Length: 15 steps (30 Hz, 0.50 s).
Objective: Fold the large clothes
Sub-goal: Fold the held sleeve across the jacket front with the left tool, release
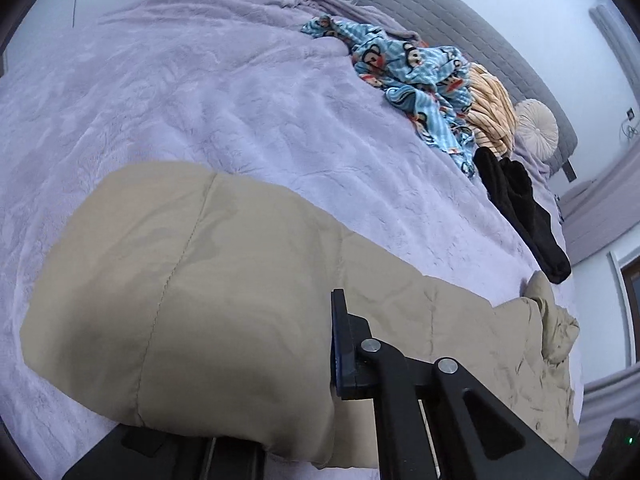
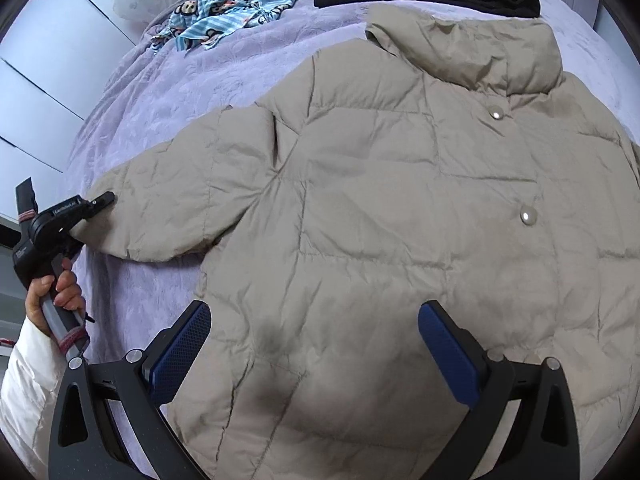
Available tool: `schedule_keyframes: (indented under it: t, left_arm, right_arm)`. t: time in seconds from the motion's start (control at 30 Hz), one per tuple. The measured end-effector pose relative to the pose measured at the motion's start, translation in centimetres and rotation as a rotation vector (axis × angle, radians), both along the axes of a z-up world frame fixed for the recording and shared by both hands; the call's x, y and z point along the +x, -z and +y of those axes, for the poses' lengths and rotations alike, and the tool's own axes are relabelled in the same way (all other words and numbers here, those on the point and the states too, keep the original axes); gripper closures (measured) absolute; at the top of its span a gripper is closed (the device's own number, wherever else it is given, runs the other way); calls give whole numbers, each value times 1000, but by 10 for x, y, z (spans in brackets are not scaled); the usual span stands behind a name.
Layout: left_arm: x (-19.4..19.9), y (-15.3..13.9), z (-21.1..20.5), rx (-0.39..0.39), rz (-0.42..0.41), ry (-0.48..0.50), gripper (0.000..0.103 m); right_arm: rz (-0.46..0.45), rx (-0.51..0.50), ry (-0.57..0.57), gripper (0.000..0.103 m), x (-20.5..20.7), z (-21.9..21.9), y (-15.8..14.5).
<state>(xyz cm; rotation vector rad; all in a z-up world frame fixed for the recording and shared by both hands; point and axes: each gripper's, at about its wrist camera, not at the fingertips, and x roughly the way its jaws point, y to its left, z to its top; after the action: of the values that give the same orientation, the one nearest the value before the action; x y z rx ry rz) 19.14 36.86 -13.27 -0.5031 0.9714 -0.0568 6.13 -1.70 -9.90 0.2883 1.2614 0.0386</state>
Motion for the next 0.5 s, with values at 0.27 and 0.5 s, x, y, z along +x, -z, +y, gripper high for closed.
schedule_keyframes:
  t: [0.27,0.5]
  left_arm:
    - [-19,-71,-32,81,-160,79,93]
    - [-30,-125,-109,88,-254,217,93]
  right_arm:
    - [-20,122,44,93,52,15,30]
    - [-6,275,-32,93,80,46,67]
